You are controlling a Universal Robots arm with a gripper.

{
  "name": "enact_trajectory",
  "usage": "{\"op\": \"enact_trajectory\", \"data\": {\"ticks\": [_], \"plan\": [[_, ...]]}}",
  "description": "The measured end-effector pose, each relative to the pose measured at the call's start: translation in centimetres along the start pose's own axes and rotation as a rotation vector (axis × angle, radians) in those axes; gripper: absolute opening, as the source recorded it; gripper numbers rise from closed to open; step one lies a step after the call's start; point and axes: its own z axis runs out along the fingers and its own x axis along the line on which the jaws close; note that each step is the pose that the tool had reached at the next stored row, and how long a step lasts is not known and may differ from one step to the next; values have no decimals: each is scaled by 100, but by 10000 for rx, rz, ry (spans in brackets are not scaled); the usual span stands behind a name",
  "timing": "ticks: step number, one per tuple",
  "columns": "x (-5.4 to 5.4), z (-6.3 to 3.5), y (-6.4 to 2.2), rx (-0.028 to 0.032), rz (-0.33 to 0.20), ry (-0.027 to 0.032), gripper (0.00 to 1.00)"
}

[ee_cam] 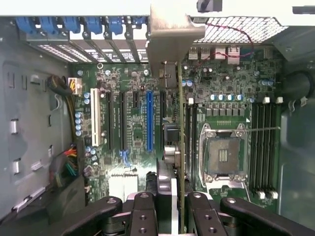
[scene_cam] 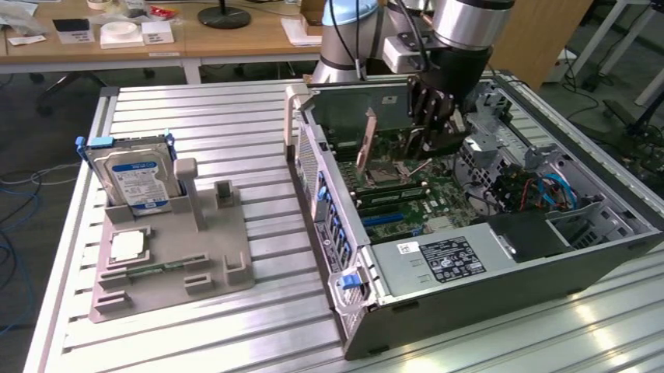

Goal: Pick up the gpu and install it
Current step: 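Insert the gpu into the slot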

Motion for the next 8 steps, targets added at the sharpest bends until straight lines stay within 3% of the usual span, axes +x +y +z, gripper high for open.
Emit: {"op": "enact_trajectory", "data": {"ticks": [8], "plan": [[15,143,12,1,44,0,28]]}}
